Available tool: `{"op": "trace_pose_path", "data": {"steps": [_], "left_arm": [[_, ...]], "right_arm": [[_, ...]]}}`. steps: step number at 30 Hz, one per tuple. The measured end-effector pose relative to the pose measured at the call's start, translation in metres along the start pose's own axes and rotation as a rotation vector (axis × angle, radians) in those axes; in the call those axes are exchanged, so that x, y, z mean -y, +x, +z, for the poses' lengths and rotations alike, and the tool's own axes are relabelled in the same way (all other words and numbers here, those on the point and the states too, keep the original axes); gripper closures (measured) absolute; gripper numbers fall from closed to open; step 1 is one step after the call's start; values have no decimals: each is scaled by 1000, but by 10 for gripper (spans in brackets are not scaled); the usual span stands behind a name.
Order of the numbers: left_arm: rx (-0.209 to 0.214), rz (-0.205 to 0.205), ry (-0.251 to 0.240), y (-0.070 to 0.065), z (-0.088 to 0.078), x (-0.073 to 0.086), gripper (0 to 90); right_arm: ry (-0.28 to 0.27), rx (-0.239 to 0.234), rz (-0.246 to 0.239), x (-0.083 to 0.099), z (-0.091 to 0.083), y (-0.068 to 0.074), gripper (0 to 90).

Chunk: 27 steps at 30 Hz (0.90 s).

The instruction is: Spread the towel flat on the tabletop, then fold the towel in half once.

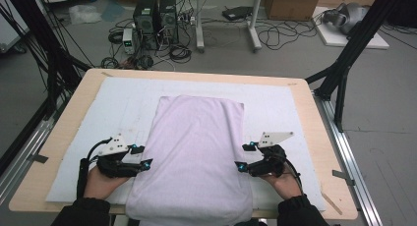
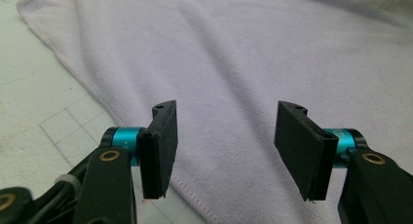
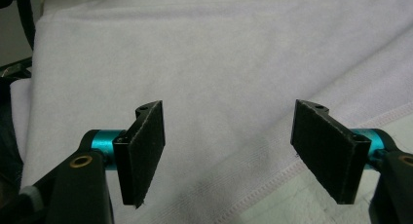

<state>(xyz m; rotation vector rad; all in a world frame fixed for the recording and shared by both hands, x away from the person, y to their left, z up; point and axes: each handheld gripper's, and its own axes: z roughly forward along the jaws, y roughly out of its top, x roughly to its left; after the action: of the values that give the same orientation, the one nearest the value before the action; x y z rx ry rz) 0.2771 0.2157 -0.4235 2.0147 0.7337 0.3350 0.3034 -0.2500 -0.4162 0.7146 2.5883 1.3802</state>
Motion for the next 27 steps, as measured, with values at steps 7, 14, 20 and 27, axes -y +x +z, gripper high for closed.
{"op": "trace_pose_path", "data": {"steps": [7, 14, 20, 27], "left_arm": [[3, -1, 8, 0, 1, 1, 414], [-5, 7, 19, 1, 1, 0, 414], [-31, 7, 20, 13, 3, -6, 411], [-58, -12, 30, 39, 13, -28, 435]], "right_arm": [[9, -2, -12, -1, 3, 2, 262], [-2, 4, -12, -1, 1, 0, 261], [9, 11, -15, -2, 6, -10, 251], [-14, 12, 54, -16, 6, -42, 212]]}}
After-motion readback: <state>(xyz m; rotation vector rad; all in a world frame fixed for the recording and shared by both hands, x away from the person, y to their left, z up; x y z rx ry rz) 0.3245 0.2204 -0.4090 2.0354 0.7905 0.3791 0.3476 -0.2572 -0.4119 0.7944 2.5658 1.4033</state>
